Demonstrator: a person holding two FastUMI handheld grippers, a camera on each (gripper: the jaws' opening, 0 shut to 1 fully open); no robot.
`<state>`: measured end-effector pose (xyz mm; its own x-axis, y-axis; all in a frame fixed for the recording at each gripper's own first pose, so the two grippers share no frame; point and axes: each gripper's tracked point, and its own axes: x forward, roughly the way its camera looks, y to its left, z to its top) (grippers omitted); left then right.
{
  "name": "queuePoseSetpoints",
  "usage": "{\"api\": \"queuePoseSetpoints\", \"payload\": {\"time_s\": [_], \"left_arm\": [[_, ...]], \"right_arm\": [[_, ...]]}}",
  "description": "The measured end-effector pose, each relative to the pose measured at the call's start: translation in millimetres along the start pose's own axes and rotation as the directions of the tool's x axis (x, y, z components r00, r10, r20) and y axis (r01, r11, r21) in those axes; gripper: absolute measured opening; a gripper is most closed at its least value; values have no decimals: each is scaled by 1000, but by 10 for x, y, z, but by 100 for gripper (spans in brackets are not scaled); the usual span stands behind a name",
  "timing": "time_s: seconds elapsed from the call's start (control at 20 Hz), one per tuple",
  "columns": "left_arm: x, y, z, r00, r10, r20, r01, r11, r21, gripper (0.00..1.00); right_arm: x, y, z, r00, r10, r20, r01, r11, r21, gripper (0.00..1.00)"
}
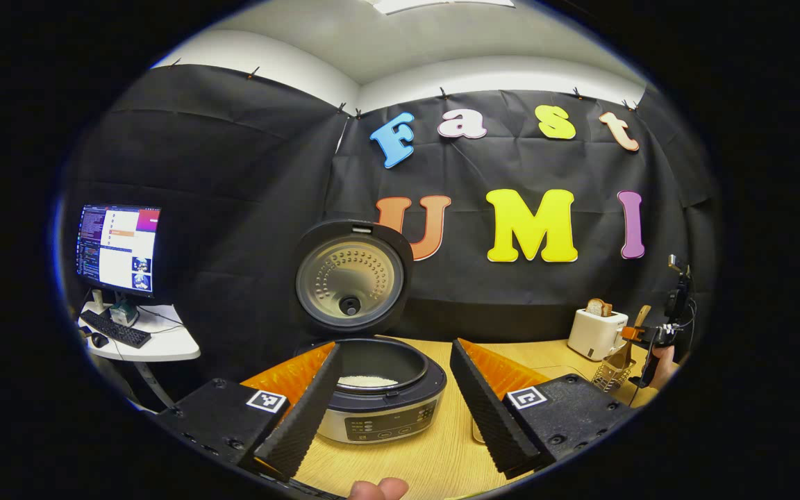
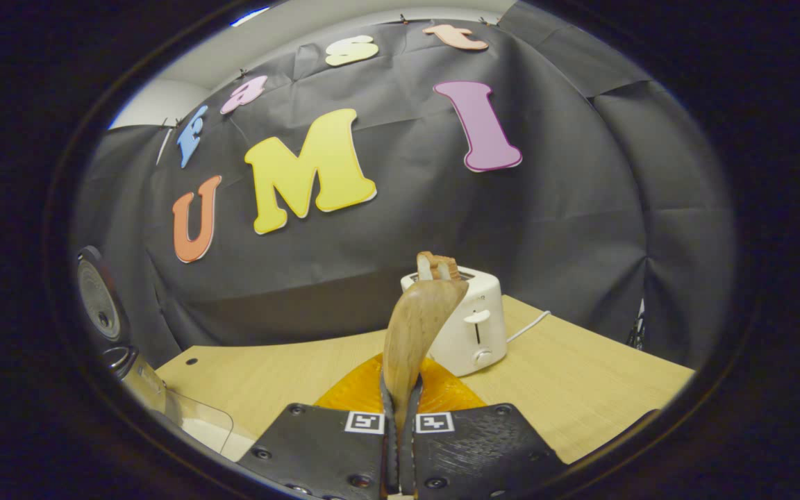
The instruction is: Close the left gripper, press the button to open the rice cooker; take a wooden spoon from the chopstick holder with the right hand, scoop a spoonful of rice and pour it into the rice cooker, then put the wooden spoon back into the chopstick holder.
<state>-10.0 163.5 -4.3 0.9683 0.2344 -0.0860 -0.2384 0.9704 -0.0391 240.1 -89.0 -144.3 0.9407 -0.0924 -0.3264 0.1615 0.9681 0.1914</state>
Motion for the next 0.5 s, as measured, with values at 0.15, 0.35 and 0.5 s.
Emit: {"api": "queuePoseSetpoints", "payload": {"time_s": [0.15,0.35,0.5], "left_arm": [[2,-25,-15,1000,-2,-4,2,1000,-7,99],[-38,-53,40,1000,28,5,-28,999,-28,99],[-80,-118,130,999,52,13,-51,998,-36,99]], "right_arm": [[-61,-28,-1,1000,6,12,-6,1000,-12,10],[-186,-119,157,998,15,56,-13,999,-37,38],[-263,-247,339,995,4,105,1,999,-49,81]]}}
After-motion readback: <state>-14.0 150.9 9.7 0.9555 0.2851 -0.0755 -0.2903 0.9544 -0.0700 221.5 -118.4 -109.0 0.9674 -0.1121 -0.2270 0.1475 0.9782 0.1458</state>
